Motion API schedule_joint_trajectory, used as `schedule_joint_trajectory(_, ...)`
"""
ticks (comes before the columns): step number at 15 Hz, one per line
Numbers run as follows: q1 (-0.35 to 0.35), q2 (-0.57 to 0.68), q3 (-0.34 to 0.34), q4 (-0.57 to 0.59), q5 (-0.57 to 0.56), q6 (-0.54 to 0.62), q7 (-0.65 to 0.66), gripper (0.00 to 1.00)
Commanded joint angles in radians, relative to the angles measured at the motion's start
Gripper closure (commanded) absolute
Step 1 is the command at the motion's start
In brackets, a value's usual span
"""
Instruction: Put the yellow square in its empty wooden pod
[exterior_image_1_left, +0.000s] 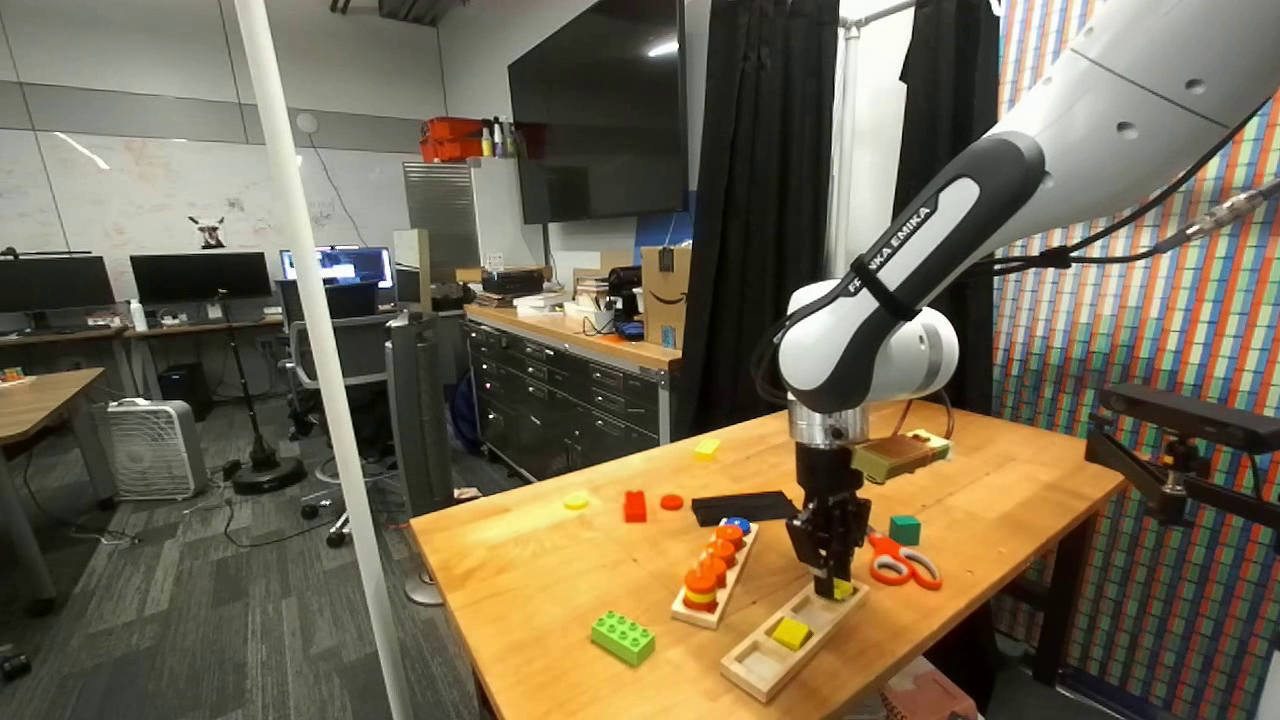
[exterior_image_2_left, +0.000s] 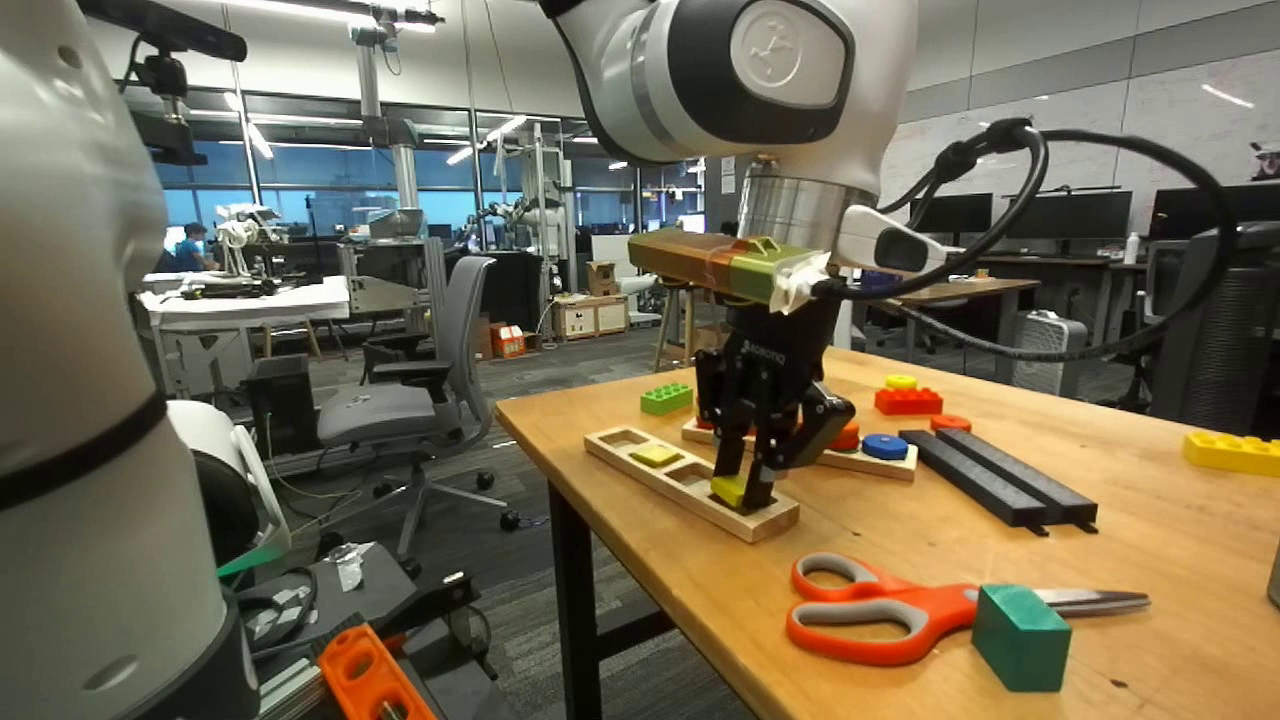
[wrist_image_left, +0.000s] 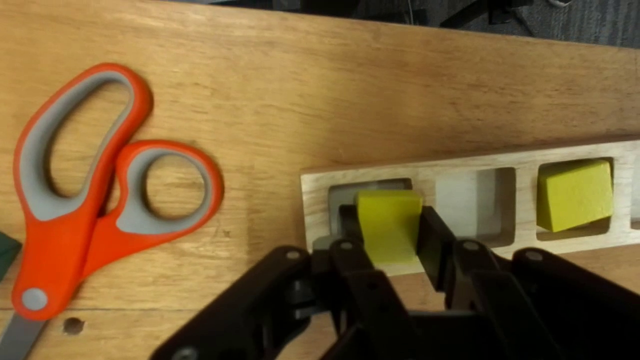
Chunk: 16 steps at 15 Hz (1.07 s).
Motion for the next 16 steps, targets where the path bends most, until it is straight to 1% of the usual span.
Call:
schedule_joint_trajectory(1,0.019,-0.054,-0.016,-0.041,0.018,0.023,0.007,0.79)
schedule_joint_trajectory(2,0.019,-0.053,-0.017,-0.042,0.02,0.023,0.006,0.79)
schedule_joint_trajectory(3,0.019,-0.052,-0.018,-0.042,0.023,0.023,0.007,0.61)
schedule_joint_trajectory(4,0.02,-0.051,-0.018,-0.04,0.021,0.02,0.007,0.4)
schedule_joint_trajectory(5,0.019,-0.047,-0.016,-0.038,0.016,0.021,0.015,0.37)
schedule_joint_trajectory(6,0.019,-0.047,-0.015,-0.038,0.015,0.02,0.016,0.36)
schedule_joint_trajectory(8,0.02,-0.045,-0.015,-0.036,0.015,0.022,0.019,0.23)
schedule_joint_trajectory(10,0.019,-0.047,-0.014,-0.034,0.013,0.017,0.022,0.07)
schedule_joint_trajectory(11,0.019,-0.06,-0.011,-0.033,0.004,0.01,0.032,0.01)
schedule_joint_trajectory(14,0.021,-0.121,0.004,-0.031,-0.028,-0.034,0.073,0.0)
schedule_joint_trajectory(16,0.023,-0.187,0.022,-0.032,-0.058,-0.071,0.124,0.0)
